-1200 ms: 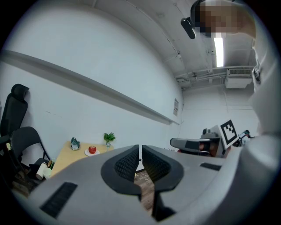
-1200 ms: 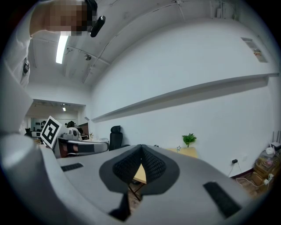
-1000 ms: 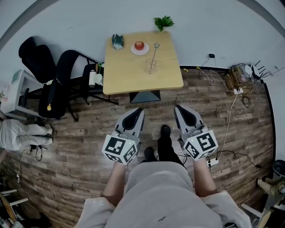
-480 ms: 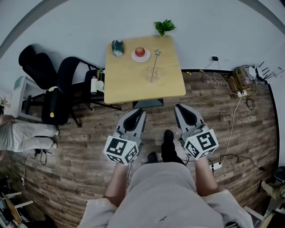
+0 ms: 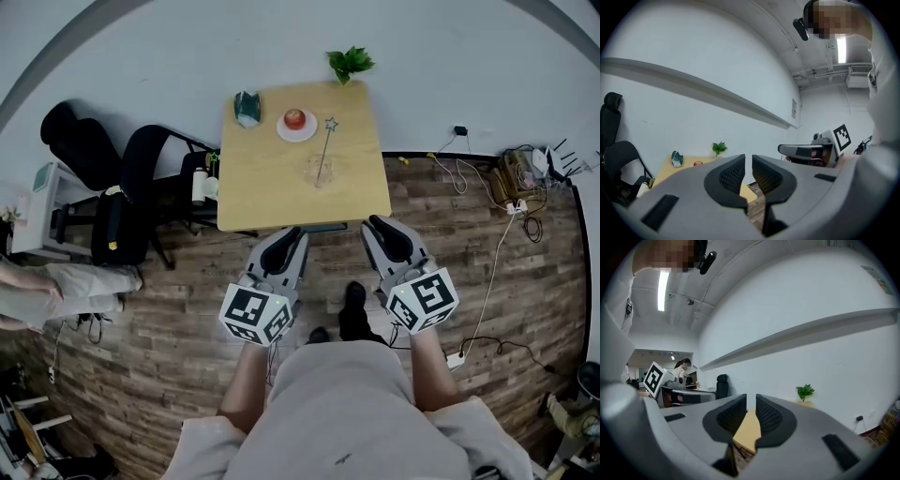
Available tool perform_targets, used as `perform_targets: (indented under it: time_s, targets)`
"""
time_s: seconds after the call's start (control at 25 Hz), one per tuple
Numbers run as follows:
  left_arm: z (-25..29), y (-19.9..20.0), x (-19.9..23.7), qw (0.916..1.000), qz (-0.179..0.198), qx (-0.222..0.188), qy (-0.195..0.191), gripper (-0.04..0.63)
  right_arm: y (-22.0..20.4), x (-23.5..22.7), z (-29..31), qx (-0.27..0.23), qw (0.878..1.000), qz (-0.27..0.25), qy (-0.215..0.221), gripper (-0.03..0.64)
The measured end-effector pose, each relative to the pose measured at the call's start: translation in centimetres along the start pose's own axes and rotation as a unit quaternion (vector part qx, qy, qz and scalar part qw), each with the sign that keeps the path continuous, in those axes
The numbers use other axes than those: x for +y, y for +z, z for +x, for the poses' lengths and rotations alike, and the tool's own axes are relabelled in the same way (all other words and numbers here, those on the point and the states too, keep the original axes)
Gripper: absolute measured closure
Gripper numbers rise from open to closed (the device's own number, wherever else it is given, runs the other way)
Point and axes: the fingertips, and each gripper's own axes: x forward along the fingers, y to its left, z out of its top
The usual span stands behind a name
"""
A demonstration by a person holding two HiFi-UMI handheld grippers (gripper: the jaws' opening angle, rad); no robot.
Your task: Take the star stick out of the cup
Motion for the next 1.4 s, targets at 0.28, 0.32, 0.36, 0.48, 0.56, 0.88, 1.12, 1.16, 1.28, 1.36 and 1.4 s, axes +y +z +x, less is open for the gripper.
perform_targets:
  time_s: [0.28,0.32,0.36,0.48,0.56,0.88,1.12,1.16,1.28,1.36,1.4]
  targets:
    - [4.4,0.9,-0.7,0.9999,0.001,0.001,0.010,0.555,0.9,-4.1,1.1,0.003,1.000,-0.001,0.022,0.537]
    - [5.1,1.0,-0.8,0.9999,0.001,0.001,0.012,0.552,1.0,-4.8,1.3,0.004,1.000,-0.001,0.024,0.537]
    - [5.9,1.1,-0.8,0.9999,0.002,0.001,0.014,0.549,1.1,-5.5,1.5,0.003,1.000,0.000,0.028,0.537]
    - [8.1,1.3,-0.9,0.9998,0.002,0.003,0.021,0.546,1.0,-7.4,2.3,0.003,0.999,0.003,0.041,0.537]
    - [9.5,1.0,-1.0,0.9996,0.000,0.006,0.026,0.541,0.8,-8.5,2.7,0.007,0.999,0.006,0.050,0.537]
    - [13.1,-0.3,-1.1,0.9985,-0.011,0.024,0.048,0.531,-0.3,-12.0,4.4,0.020,0.996,0.017,0.080,0.537]
    - [14.0,-1.1,-0.4,0.9972,-0.018,0.038,0.061,0.526,-0.9,-13.1,5.4,0.031,0.995,0.026,0.087,0.537]
    - [14.0,-1.2,-0.3,0.9971,-0.019,0.040,0.062,0.525,-1.1,-13.2,5.6,0.033,0.995,0.027,0.088,0.537]
    - [14.3,-1.7,0.3,0.9968,-0.024,0.044,0.062,0.523,-1.6,-13.3,6.0,0.038,0.995,0.030,0.087,0.537]
    - [14.7,-1.8,0.8,0.9969,-0.026,0.044,0.060,0.523,-1.7,-13.3,6.5,0.040,0.995,0.030,0.086,0.537]
    - [15.0,-1.9,1.1,0.9970,-0.025,0.044,0.058,0.522,-1.8,-13.3,6.7,0.041,0.995,0.029,0.084,0.538]
